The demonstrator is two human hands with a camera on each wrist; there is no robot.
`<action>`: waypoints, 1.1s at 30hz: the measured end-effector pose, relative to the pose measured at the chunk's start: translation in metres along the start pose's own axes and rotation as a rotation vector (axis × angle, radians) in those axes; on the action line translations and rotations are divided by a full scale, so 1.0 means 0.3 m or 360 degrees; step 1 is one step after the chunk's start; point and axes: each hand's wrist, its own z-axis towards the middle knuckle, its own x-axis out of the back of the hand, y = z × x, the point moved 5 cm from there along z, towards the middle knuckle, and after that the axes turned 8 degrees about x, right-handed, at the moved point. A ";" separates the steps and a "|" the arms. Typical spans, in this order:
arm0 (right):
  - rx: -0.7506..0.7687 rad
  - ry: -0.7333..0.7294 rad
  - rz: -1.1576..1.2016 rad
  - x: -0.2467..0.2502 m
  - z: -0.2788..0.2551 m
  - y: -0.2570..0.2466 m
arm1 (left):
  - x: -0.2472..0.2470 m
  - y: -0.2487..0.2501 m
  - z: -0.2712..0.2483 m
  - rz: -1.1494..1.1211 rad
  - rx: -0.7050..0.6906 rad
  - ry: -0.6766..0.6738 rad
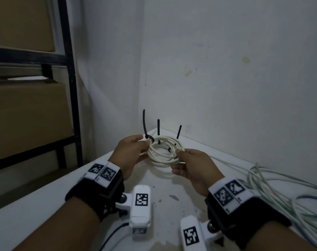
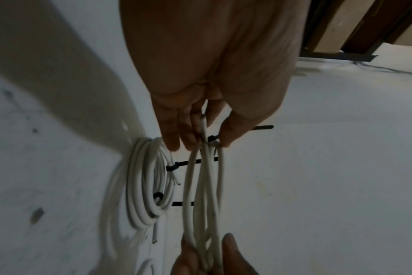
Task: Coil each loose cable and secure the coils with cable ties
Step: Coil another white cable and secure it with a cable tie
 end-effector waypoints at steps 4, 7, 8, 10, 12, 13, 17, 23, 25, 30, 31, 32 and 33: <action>0.0006 0.0063 -0.0069 0.008 0.099 0.031 | 0.021 -0.032 0.064 0.0078 -0.0067 0.0115; 0.0031 0.0091 -0.0184 0.005 0.152 0.051 | 0.026 -0.050 0.086 0.0213 -0.0081 0.0098; 0.0038 0.0101 -0.0214 0.000 0.167 0.060 | 0.029 -0.056 0.090 0.0212 -0.0055 0.0083; 0.0051 0.0123 -0.0280 -0.007 0.185 0.068 | 0.030 -0.071 0.103 0.0204 -0.0005 0.0038; 0.0079 0.0137 -0.0362 -0.014 0.194 0.068 | 0.012 -0.076 0.099 0.0271 -0.0001 -0.0115; 0.0088 0.0144 -0.0398 -0.016 0.195 0.067 | 0.012 -0.092 0.110 0.0302 0.0002 -0.0179; 0.0086 0.0183 -0.0503 -0.004 0.191 0.066 | 0.033 -0.080 0.102 0.0304 -0.0041 0.0023; 0.0009 0.0189 -0.0530 0.011 0.196 0.077 | 0.042 -0.087 0.100 0.0324 -0.0047 0.0073; -0.0029 0.0177 -0.0516 0.011 0.196 0.083 | 0.028 -0.093 0.098 0.0382 -0.0035 -0.0057; -0.0049 0.0145 -0.0467 0.014 0.204 0.088 | 0.024 -0.100 0.101 0.0442 -0.0041 -0.0200; -0.0074 0.0113 -0.0451 0.010 0.201 0.088 | 0.022 -0.099 0.100 0.0468 -0.0041 -0.0209; -0.0094 0.0102 -0.0431 0.009 0.197 0.089 | 0.022 -0.099 0.101 0.0479 -0.0039 -0.0200; -0.0111 0.0116 -0.0409 0.012 0.196 0.091 | 0.024 -0.096 0.102 0.0474 -0.0043 -0.0165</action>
